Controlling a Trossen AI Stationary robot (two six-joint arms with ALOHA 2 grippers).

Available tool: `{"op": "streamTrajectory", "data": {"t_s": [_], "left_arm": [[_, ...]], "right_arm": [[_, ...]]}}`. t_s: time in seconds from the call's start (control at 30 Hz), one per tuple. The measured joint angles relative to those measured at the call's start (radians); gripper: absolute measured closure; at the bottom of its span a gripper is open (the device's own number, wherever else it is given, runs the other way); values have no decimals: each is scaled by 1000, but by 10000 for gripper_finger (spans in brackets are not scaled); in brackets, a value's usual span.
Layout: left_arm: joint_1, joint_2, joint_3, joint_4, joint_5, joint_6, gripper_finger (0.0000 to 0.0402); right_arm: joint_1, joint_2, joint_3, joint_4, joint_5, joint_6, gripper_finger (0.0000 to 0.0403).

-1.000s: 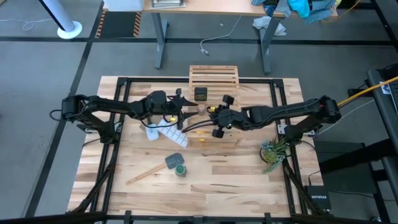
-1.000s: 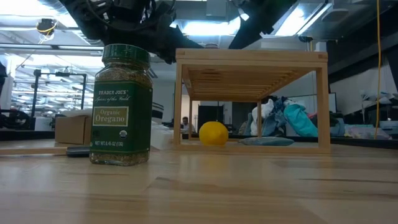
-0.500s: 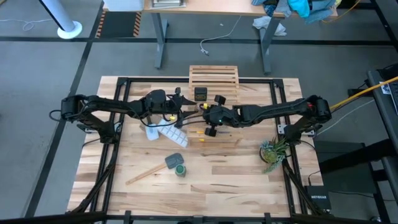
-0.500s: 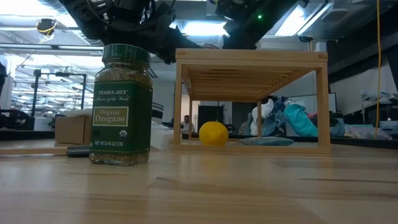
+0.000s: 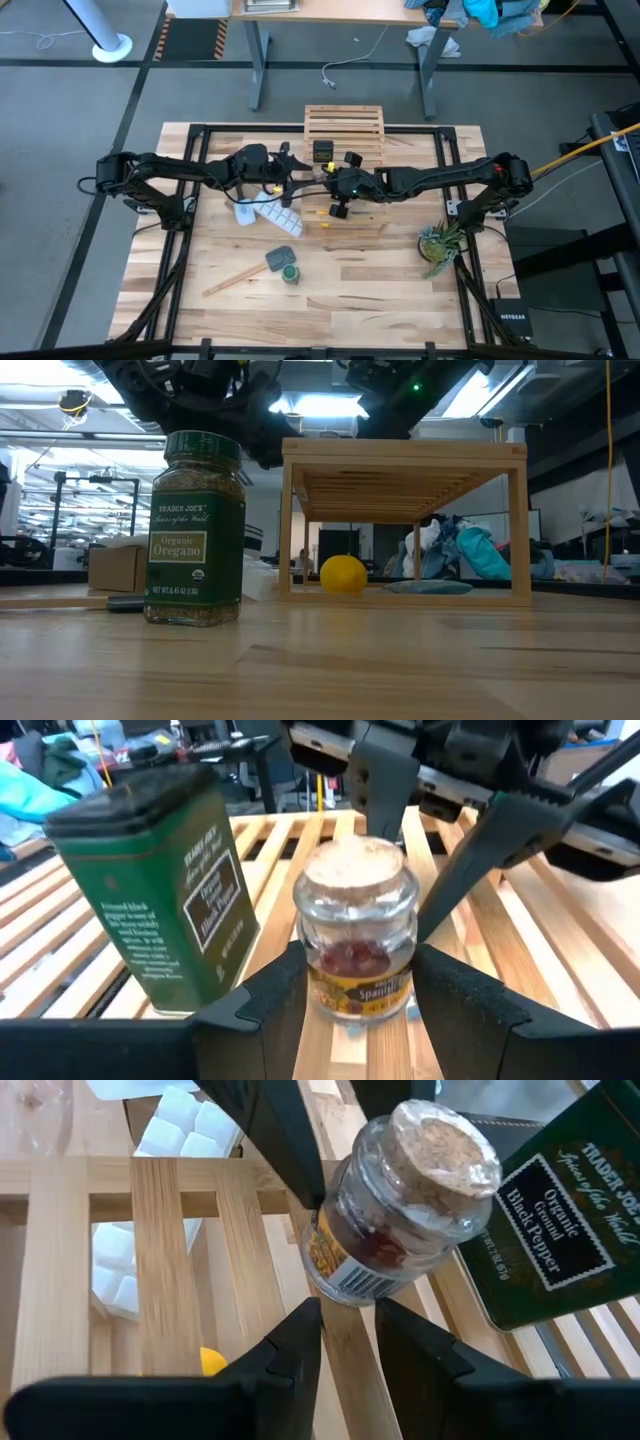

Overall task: Shelf spices
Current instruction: Remove the brown seasoning bottle from the shelf

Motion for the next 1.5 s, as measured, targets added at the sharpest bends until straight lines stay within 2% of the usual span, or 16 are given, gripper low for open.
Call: {"op": "streamTrajectory", "data": {"t_s": [0.67,1.23,1.37,1.5], "left_arm": [[-1,3,-3,-14,24,0,231],[-4,3,-3,-10,-18,-16,230],[-4,3,-3,14,-19,18,230],[-4,3,-3,61,-19,-20,230]], "right_arm": [[0,0,-2,36,-37,0,299],[0,0,-2,38,-37,3,299],[0,0,-2,32,-37,3,299],[0,1,-1,23,-39,3,299]]}}
